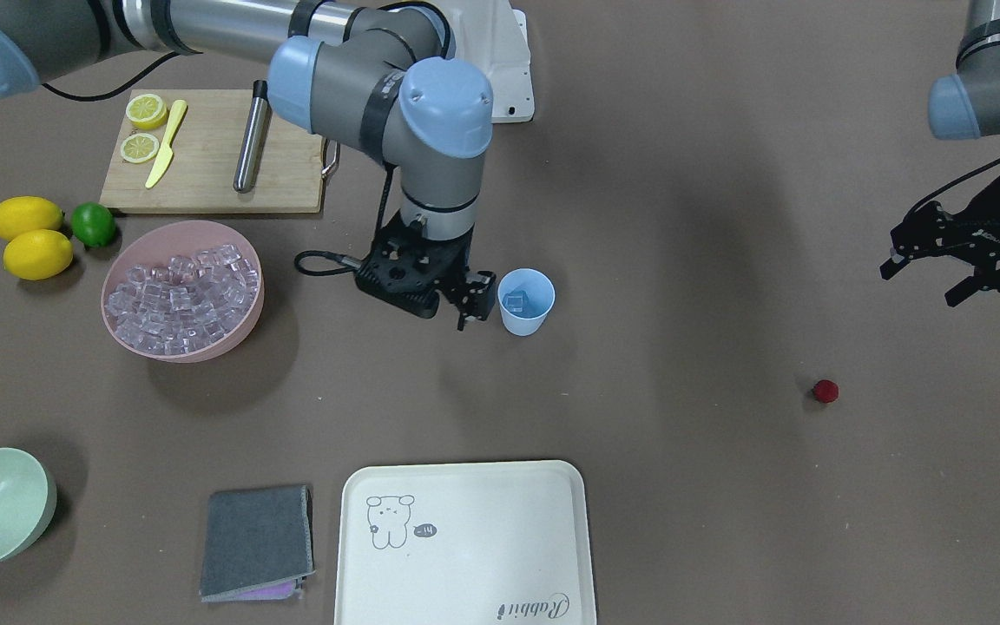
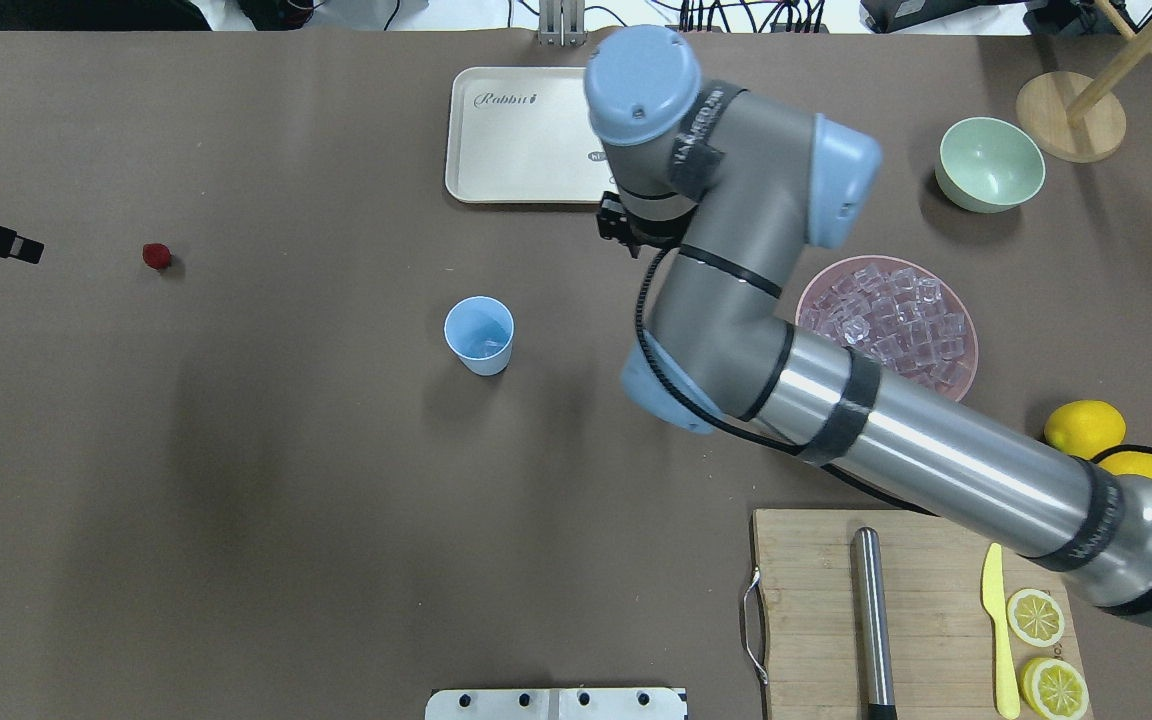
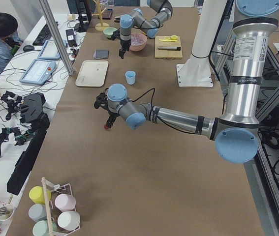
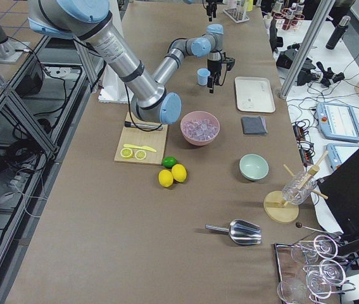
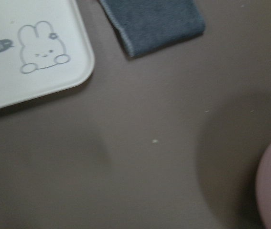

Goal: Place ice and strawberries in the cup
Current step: 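Return the right gripper to the pink ice bowl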

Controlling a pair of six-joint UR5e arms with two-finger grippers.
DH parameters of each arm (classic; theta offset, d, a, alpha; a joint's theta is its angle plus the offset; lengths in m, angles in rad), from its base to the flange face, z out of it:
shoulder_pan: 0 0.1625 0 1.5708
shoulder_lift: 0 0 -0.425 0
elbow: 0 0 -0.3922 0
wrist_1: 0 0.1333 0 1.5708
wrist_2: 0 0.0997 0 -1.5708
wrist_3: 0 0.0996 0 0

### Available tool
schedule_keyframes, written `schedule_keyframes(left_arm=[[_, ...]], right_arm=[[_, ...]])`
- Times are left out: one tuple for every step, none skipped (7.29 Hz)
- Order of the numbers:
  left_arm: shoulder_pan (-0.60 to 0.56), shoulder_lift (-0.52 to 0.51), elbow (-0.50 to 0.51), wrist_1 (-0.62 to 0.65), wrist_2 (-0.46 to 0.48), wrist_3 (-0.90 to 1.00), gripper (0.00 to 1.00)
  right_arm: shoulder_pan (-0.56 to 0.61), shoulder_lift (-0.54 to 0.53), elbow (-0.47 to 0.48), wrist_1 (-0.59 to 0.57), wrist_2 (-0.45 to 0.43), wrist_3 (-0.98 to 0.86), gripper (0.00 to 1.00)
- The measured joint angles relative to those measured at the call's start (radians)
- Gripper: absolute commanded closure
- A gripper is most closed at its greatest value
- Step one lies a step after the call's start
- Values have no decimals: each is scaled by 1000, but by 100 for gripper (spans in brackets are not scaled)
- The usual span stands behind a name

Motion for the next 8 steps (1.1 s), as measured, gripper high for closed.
schedule_keyframes(left_arm=[[3, -2, -1, 0, 1, -8, 1], [9, -4, -2, -1, 2, -13, 1], [12, -5, -2, -1, 3, -15, 1], [14, -6, -2, -1, 3, -16, 1], [16, -7, -1, -2, 3, -16, 1], [18, -7, -1, -2, 3, -16, 1], [18, -7, -2, -2, 3, -15, 1], [19, -7, -3, -2, 3, -15, 1]], right_arm=[[19, -107, 117, -12, 1, -88, 1], [35, -193, 202, -8, 1, -164, 2], [45, -260, 248, 34, 1, -203, 2], [50, -334, 277, 121, 3, -220, 11], [56, -401, 295, 213, 18, -244, 12], [67, -442, 304, 273, 48, -311, 11], [77, -458, 307, 299, 69, -406, 8], [79, -465, 305, 307, 77, -513, 8]])
